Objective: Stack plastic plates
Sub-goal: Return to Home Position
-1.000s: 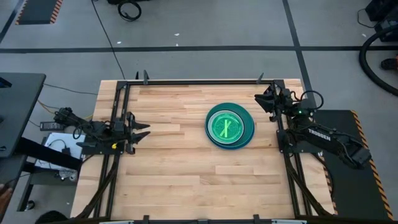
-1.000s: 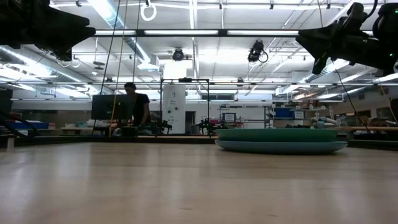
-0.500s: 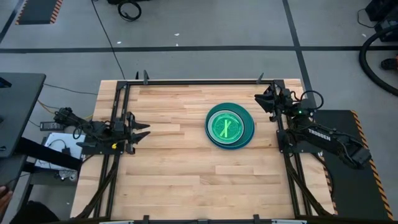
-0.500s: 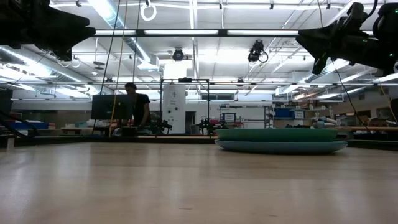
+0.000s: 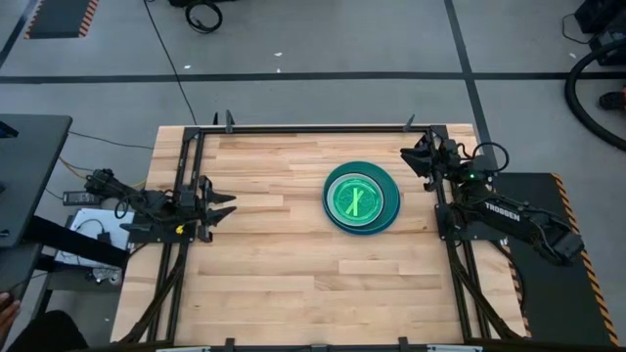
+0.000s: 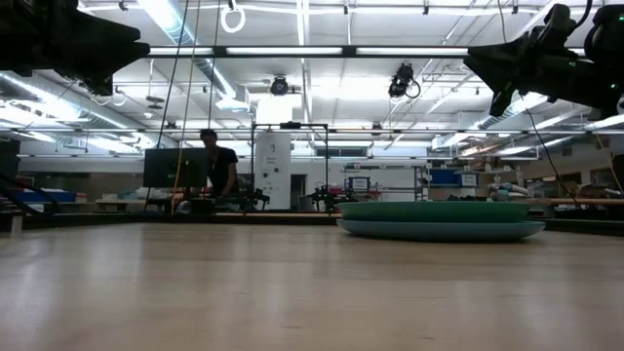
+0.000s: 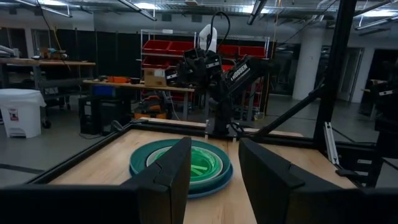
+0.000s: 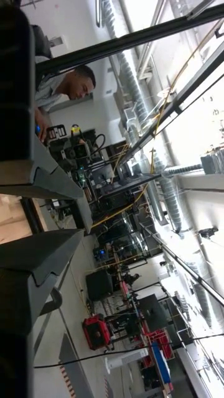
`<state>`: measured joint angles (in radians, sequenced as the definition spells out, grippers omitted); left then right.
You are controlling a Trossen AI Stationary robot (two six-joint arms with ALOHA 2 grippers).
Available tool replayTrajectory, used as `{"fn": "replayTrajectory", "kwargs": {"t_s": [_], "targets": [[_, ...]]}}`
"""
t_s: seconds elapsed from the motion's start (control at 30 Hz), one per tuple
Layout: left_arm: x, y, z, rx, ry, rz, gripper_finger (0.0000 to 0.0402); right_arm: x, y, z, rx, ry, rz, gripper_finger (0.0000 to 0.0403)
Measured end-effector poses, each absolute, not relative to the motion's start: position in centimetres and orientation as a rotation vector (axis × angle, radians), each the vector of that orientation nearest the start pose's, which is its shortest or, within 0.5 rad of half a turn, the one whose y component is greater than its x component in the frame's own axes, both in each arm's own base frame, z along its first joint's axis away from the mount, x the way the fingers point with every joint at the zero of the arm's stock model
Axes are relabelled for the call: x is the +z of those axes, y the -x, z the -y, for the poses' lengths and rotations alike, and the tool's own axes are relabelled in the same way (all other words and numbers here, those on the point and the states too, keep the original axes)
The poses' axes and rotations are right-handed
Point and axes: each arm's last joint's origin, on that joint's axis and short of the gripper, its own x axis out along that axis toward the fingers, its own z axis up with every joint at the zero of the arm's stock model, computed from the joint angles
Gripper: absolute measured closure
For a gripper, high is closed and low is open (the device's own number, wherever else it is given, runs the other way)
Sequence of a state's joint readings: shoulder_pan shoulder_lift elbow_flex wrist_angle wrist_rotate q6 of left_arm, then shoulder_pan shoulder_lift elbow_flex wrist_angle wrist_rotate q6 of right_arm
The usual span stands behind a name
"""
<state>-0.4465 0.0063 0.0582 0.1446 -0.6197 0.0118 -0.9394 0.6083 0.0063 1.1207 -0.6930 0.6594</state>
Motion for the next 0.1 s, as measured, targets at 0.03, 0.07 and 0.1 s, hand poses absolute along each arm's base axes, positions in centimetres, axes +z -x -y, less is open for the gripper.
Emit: {"fn": "replayTrajectory", "kwargs": {"t_s": [0.03,0.07,0.1], "targets": [[19.56,-8.58,2.25,0.174,0.088,0.168,0.0260,20.97,-8.42,8.39,-0.112,-0.270,0.414,0.0305],[19.56,-8.58,2.25,0.174,0.088,0.168,0.0260,20.97,-8.42,8.39,-0.112,-0.270,0.414,0.0305],[19.56,-8.58,2.25,0.174,0.088,0.168,0.0260,20.97,-8.42,8.39,-0.112,-0.270,0.414,0.0305]]}}
